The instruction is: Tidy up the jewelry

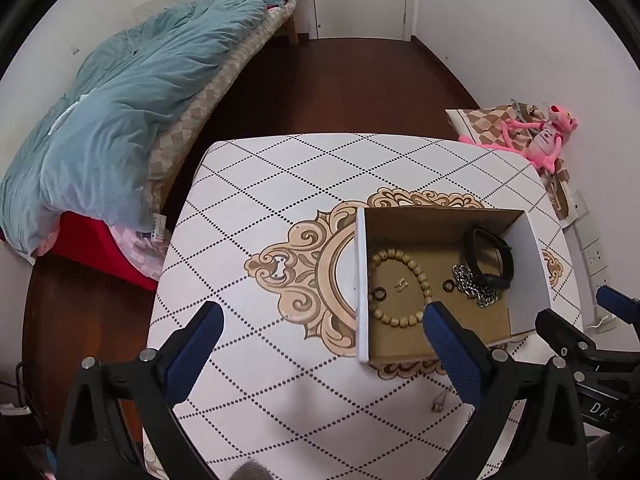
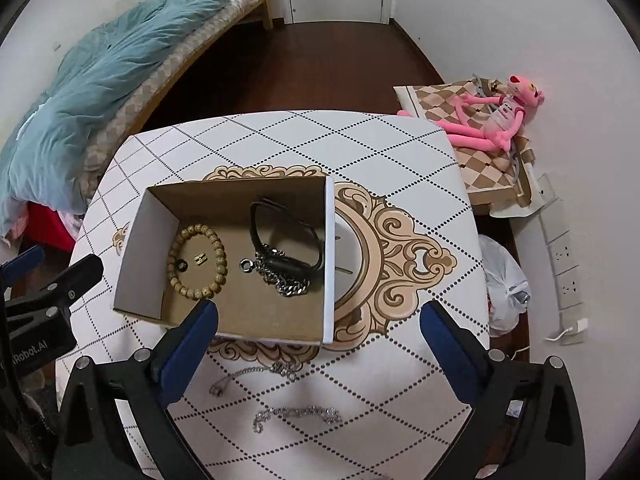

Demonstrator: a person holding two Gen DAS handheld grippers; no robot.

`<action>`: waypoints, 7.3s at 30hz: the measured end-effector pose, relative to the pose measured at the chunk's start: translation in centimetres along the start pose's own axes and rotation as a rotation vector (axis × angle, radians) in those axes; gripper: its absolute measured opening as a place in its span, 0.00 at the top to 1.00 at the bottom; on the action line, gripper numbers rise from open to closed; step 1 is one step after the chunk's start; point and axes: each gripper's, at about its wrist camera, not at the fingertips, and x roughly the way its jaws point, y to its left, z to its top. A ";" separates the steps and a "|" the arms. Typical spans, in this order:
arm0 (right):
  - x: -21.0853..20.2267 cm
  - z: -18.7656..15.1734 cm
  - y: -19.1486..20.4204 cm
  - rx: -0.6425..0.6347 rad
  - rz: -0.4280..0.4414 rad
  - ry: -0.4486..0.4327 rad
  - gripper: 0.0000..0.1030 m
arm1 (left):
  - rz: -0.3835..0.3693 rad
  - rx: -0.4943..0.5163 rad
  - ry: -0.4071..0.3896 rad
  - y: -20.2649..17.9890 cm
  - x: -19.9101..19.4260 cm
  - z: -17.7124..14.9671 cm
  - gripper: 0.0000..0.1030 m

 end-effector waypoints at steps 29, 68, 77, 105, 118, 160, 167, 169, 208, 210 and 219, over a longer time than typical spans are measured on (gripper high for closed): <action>-9.4 -6.8 -2.4 0.104 -0.011 -0.090 0.01 | 0.032 -0.018 -0.140 0.0 -9.2 -5.9 0.01; 1.9 -13.7 -7.2 0.165 0.004 -0.013 0.99 | -0.053 0.140 0.101 -8.0 4.9 -10.1 0.09; 1.7 -13.4 -8.2 0.205 0.018 -0.008 0.99 | -0.128 0.182 0.086 -9.0 5.0 -9.9 0.88; -9.2 -9.5 -5.5 0.221 0.295 -0.188 0.99 | -0.306 0.032 -0.018 -0.5 -7.0 -7.7 0.91; -12.2 0.3 -1.0 0.064 0.375 -0.252 0.99 | -0.352 0.072 -0.169 -0.4 -11.0 3.2 0.91; 2.4 3.8 1.2 -0.040 0.072 0.117 0.36 | -0.063 0.004 0.040 1.1 2.4 4.4 0.00; 2.2 1.7 -0.2 -0.026 -0.070 0.076 0.02 | -0.035 -0.010 0.038 0.4 2.5 1.4 0.00; 2.1 1.2 -0.6 -0.015 -0.092 0.069 0.02 | -0.030 -0.008 0.040 0.0 2.5 0.9 0.00; -24.2 -6.1 0.1 0.054 -0.136 -0.326 0.00 | -0.029 -0.043 -0.229 0.8 -21.0 -4.9 0.00; -25.7 -6.8 0.2 0.055 -0.138 -0.345 0.00 | -0.015 -0.047 -0.240 1.0 -22.4 -5.4 0.00; -30.2 -8.8 0.3 0.054 -0.131 -0.378 0.00 | -0.024 -0.055 -0.251 1.5 -25.7 -6.7 0.00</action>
